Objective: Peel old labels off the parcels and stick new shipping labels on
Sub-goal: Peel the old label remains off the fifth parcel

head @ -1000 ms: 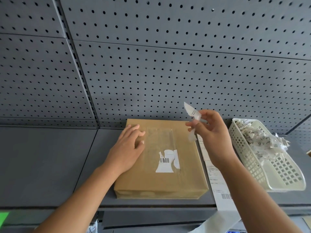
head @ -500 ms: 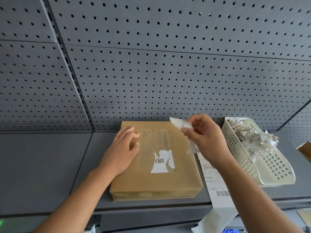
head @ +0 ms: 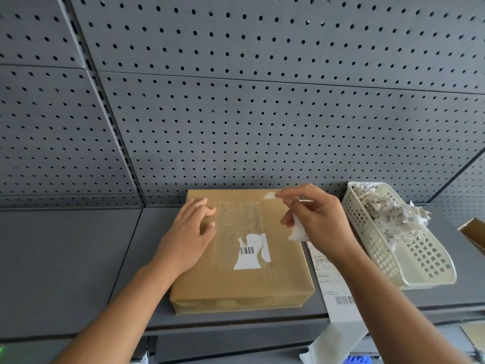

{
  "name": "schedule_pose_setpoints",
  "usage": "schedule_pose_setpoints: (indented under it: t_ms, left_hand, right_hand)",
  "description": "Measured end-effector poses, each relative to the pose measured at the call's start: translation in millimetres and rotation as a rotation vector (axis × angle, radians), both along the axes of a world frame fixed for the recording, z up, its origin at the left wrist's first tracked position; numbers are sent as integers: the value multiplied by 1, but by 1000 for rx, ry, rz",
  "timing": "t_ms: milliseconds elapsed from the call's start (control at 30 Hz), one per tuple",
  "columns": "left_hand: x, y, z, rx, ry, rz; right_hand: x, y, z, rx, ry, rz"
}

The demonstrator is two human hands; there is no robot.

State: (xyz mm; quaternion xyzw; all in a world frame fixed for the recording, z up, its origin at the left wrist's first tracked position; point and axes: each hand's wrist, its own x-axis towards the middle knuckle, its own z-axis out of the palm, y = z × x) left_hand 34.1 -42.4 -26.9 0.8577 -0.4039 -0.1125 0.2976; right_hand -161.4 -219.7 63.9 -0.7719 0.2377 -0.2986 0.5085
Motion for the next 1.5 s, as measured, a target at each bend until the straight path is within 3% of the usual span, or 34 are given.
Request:
schedule_pose_setpoints:
  t_ms: [233,467,700,967,1067,1367,1500]
  left_hand:
    - [0,1,0,-2,-3,2]
    - [1,1,-1,-12,-4,-6]
    - [2,1,-2,-27,-2,-10]
    - [3,0,-3,-33,1,-7]
    - [3,0,-2,-36,4,-1]
    - [4,1,-3,-34,-11,-4]
    - [6,2,-5,-29,-26,-12]
  right_hand:
    - [-6,-3,0,41,2,-28]
    - [-22,-19,-3,179,52,129]
    - [-36,-23,0,153,19,-93]
    - [-52,-26,3,77,-31,-146]
    - [-55,-27,2,133,-110,-139]
    - [-80,-40,-1,253,-62,-170]
    - [-100,-49,-3,384,-126,-58]
